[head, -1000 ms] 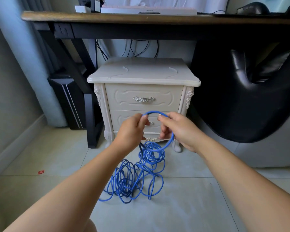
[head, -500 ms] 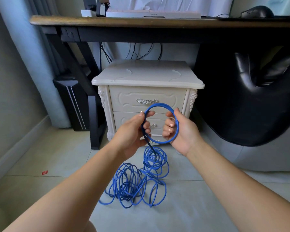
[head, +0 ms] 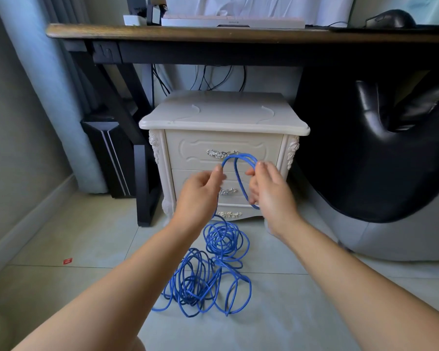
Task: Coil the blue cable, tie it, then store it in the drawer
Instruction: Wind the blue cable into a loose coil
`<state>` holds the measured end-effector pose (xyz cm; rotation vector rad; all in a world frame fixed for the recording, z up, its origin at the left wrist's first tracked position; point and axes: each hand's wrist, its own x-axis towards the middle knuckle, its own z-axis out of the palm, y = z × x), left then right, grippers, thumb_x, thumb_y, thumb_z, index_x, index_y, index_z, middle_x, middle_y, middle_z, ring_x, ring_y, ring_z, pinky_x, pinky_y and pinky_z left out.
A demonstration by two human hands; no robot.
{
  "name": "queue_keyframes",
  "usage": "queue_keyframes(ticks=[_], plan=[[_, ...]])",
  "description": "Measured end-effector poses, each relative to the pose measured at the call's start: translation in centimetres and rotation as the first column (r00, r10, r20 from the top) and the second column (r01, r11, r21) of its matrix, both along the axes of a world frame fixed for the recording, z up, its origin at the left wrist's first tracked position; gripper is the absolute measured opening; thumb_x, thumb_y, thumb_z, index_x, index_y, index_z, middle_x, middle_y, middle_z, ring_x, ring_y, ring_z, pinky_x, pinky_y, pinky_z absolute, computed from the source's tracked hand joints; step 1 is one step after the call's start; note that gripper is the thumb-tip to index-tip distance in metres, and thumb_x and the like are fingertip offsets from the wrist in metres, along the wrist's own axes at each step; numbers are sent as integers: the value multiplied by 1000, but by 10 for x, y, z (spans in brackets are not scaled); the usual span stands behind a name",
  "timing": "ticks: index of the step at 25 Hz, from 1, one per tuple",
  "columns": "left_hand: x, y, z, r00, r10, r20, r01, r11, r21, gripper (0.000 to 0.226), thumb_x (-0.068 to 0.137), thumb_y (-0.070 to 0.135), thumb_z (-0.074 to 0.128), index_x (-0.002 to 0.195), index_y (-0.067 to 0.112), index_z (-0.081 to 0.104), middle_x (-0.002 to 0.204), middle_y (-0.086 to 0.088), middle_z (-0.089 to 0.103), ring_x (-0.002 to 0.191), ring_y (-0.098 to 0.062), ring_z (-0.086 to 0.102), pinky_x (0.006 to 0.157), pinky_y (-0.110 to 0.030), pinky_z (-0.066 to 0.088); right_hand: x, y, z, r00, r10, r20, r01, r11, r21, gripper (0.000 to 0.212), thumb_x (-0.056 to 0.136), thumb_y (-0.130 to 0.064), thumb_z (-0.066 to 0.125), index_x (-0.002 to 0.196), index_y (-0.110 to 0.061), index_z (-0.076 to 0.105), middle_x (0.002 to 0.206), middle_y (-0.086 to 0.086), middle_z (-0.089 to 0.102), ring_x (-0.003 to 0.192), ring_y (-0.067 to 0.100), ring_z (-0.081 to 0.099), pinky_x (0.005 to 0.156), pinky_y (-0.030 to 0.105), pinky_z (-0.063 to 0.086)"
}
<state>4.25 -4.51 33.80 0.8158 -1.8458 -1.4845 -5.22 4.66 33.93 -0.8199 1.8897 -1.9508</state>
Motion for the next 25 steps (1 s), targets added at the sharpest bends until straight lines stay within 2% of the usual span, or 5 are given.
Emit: queue_keyframes(ticks=[5, 9, 13, 18, 25], plan=[[-5, 0, 5, 962, -207, -177, 267, 849, 457, 33, 103, 30, 44, 93, 3, 60, 96, -18, 70, 87, -23, 68, 84, -33, 54, 22, 1, -22, 760, 286, -584, -16, 906, 423, 28, 104, -28, 38, 105, -10, 60, 101, 9, 68, 97, 29, 60, 79, 38, 46], [16, -23, 7, 891, -449, -68, 440, 818, 370, 34, 106, 21, 34, 76, 13, 47, 62, -5, 48, 48, -15, 46, 53, -24, 44, -5, 9, -5, 871, 26, -490, 150, 937, 316, 23, 85, -28, 46, 83, -20, 68, 93, 4, 70, 94, 24, 62, 85, 35, 49], [25, -15, 21, 672, -713, 198, 674, 700, 236, 42, 105, 25, 31, 65, 15, 39, 56, 2, 18, 49, -12, 14, 42, -20, 21, -15, 10, -4, 729, 456, -510, -186, 850, 493, 73, 68, -10, 55, 131, -46, 45, 151, -1, 40, 146, 13, 21, 120, 29, 15], [28, -26, 16, 800, -598, 52, 569, 783, 252, 39, 104, 30, 36, 71, 13, 49, 60, 1, 19, 54, -12, 15, 46, -20, 23, -16, 13, 10, 873, 487, -27, -454, 831, 322, 9, 88, -1, 59, 82, -7, 63, 60, 10, 58, 69, 29, 61, 58, 26, 55], [30, -29, 14, 884, -465, -50, 459, 841, 286, 36, 104, 31, 38, 77, 15, 55, 62, 4, 25, 55, -10, 21, 51, -20, 27, -26, 20, 10, 840, 476, 261, -522, 840, 149, 24, 98, -17, 48, 86, -6, 65, 66, 7, 70, 67, 22, 64, 60, 24, 45]])
